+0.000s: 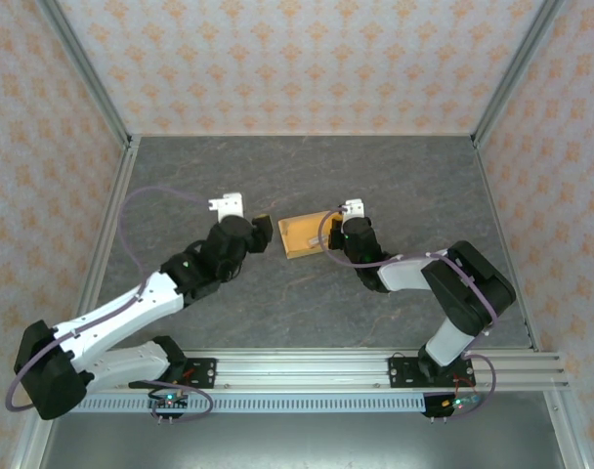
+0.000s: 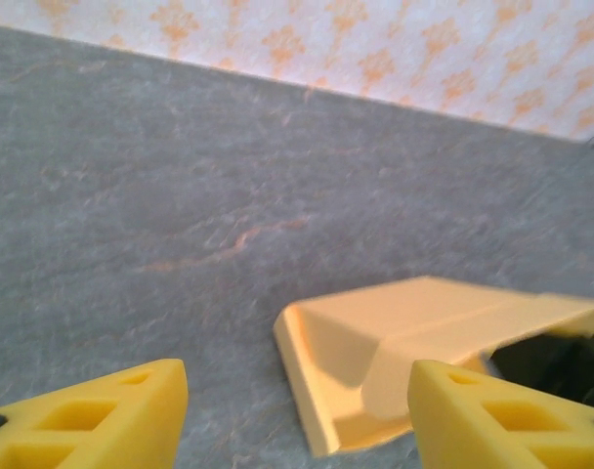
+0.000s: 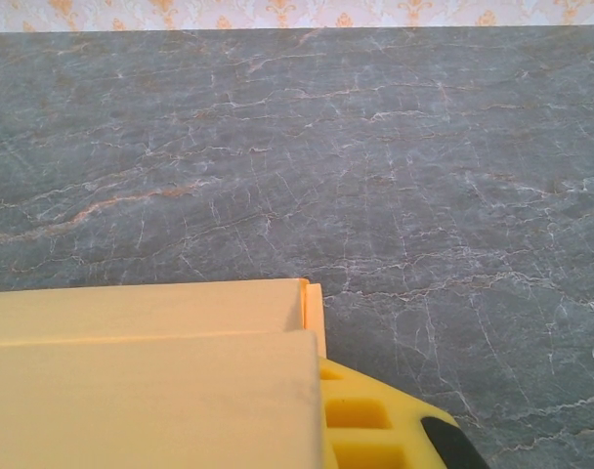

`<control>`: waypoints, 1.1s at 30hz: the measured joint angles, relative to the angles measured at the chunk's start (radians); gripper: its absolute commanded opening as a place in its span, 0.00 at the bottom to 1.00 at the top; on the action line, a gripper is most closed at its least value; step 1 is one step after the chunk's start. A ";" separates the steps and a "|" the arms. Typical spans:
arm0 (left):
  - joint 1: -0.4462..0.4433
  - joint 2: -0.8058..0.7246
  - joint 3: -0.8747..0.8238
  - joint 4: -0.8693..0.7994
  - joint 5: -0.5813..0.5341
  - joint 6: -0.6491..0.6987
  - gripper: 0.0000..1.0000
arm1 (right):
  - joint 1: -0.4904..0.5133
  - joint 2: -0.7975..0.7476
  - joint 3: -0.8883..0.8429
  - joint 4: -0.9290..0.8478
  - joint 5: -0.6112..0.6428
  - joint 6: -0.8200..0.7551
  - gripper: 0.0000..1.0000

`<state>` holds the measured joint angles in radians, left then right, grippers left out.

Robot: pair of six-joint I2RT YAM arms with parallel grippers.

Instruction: Fold the paper box

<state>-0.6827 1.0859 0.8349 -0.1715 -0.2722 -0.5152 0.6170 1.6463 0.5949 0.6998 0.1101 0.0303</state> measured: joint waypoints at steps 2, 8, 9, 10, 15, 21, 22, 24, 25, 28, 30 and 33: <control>0.072 0.068 0.089 -0.018 0.075 0.019 0.62 | 0.004 0.000 0.000 0.000 0.003 -0.004 0.01; 0.130 0.455 0.431 -0.076 0.276 0.085 0.59 | 0.018 0.000 -0.002 0.001 0.030 -0.018 0.01; 0.130 0.509 0.460 -0.090 0.318 0.097 0.59 | 0.019 0.000 -0.002 0.001 0.033 -0.019 0.01; 0.127 0.548 0.473 -0.101 0.353 0.105 0.59 | 0.020 0.000 -0.002 0.001 0.038 -0.021 0.03; 0.113 0.640 0.464 -0.181 0.478 0.145 0.58 | 0.028 0.000 -0.002 0.000 0.055 -0.025 0.07; 0.092 0.639 0.417 -0.187 0.530 0.177 0.57 | 0.035 0.000 -0.011 -0.070 0.059 -0.023 0.19; 0.086 0.639 0.404 -0.187 0.530 0.182 0.57 | 0.035 0.000 -0.015 -0.087 0.059 -0.020 0.21; 0.074 0.639 0.386 -0.188 0.526 0.189 0.57 | 0.037 0.000 -0.020 -0.116 0.059 -0.017 0.29; 0.069 0.640 0.383 -0.190 0.525 0.193 0.57 | 0.038 0.000 -0.023 -0.129 0.058 -0.014 0.33; 0.057 0.647 0.381 -0.190 0.510 0.200 0.57 | 0.039 -0.026 -0.029 -0.184 0.058 -0.009 0.50; 0.056 0.657 0.381 -0.188 0.499 0.201 0.56 | 0.039 -0.066 -0.030 -0.240 0.054 -0.005 0.57; 0.056 0.676 0.381 -0.189 0.476 0.201 0.56 | 0.039 -0.147 -0.030 -0.343 0.042 0.001 0.62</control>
<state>-0.6266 1.7622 1.2156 -0.3603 0.2035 -0.3145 0.6559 1.4994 0.5648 0.3565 0.1520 0.0315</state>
